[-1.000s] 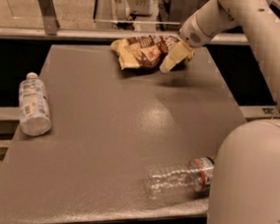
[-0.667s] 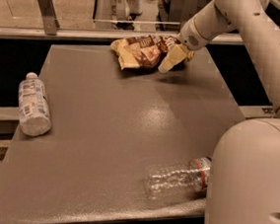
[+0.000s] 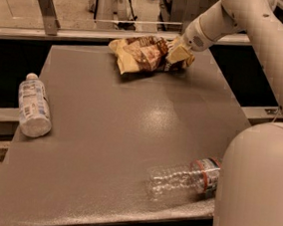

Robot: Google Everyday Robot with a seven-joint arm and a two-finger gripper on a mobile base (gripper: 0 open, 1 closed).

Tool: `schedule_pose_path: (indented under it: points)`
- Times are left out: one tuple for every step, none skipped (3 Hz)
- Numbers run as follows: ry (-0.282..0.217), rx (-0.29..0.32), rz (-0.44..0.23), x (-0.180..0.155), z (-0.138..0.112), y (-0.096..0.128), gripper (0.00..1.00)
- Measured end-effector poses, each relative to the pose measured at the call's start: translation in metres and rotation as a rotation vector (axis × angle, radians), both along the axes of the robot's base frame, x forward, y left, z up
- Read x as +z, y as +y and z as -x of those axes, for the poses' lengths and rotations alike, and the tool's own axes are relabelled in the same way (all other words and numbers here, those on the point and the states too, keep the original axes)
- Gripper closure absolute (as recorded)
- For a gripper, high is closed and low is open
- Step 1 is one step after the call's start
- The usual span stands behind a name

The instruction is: Move brown chip bag near water bottle

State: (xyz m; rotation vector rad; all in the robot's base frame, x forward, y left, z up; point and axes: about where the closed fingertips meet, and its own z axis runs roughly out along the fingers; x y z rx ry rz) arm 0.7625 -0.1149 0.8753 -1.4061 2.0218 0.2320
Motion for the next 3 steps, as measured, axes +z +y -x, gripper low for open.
schedule_pose_path:
  points:
    - [-0.038,0.023,-0.029,0.018,0.011,-0.001,0.86]
    - [-0.099,0.082,-0.068,0.052,0.034,0.001,1.0]
    - [-0.157,0.135,-0.092,0.082,0.061,0.0,1.0]
